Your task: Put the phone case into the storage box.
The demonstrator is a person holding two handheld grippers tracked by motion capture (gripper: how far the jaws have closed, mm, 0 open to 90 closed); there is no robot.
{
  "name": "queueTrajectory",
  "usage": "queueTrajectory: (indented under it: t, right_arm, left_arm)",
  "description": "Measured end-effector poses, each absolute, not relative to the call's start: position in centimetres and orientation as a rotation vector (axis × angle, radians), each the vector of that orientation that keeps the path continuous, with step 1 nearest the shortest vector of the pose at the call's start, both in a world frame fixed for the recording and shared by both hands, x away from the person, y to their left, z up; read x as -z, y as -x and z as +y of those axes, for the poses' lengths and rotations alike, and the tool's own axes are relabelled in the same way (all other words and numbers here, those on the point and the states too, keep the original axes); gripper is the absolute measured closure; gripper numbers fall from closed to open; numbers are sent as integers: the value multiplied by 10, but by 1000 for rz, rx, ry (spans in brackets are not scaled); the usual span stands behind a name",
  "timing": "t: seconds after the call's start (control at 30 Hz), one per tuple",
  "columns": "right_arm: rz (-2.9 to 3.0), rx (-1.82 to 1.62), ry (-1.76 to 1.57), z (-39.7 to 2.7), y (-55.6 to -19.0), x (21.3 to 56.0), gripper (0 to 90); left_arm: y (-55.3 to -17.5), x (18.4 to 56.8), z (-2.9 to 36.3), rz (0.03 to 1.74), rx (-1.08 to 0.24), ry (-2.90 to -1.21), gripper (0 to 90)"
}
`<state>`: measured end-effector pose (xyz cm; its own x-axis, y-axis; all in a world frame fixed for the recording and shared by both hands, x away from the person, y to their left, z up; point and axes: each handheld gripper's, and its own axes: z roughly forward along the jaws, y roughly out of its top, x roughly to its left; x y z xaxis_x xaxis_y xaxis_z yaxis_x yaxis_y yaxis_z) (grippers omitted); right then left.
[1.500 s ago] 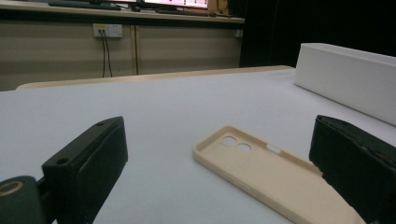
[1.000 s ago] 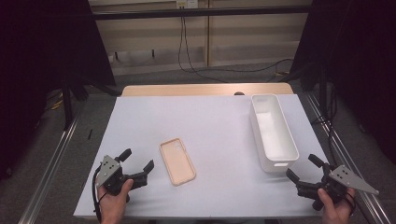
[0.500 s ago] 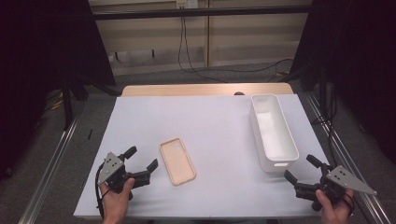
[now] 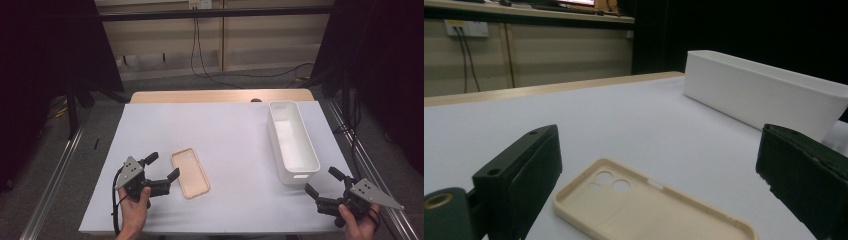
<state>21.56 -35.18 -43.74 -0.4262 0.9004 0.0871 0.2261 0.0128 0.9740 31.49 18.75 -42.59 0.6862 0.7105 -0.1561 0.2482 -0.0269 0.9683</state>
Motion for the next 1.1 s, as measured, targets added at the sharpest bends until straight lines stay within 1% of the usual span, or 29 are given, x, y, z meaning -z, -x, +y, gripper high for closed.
queueTrajectory:
  t: [0.07,0.1,0.2,0.23,0.5,0.67,0.7,0.8,0.83,0.9,1.1]
  right_arm:
    - [1696,-1453,-1162,-352,-215,437,0]
    - [1695,-1453,-1162,-352,-216,437,0]
    - [1692,-1455,-1166,-351,-217,437,1]
    - [1696,-1456,-1162,-351,-217,438,0]
    - [1701,-1450,-1157,-351,-217,438,0]
    - [1704,-1452,-1157,-351,-217,438,0]
    - [1703,-1458,-1160,-350,-217,438,0]
    - [1707,-1454,-1152,-350,-216,438,0]
    - [1707,-1452,-1153,-350,-216,438,1]
    - [1702,-1459,-1159,-351,-216,438,0]
    - [1703,-1459,-1159,-351,-216,438,0]
  left_arm:
    - [-317,425,185,801,-423,-1597,46]
    - [-319,423,183,782,-446,-1618,47]
    - [-321,421,179,777,-440,-1619,52]
    - [-323,419,176,773,-457,-1625,52]
    - [-331,414,160,708,-412,-1666,61]
    - [-335,411,154,706,-396,-1635,53]
    - [-338,411,151,703,-415,-1627,50]
    - [-345,412,146,703,-392,-1636,46]
    - [-347,412,145,703,-398,-1624,39]
    - [-351,411,143,699,-414,-1653,35]
    - [-363,410,140,694,-403,-1634,22]
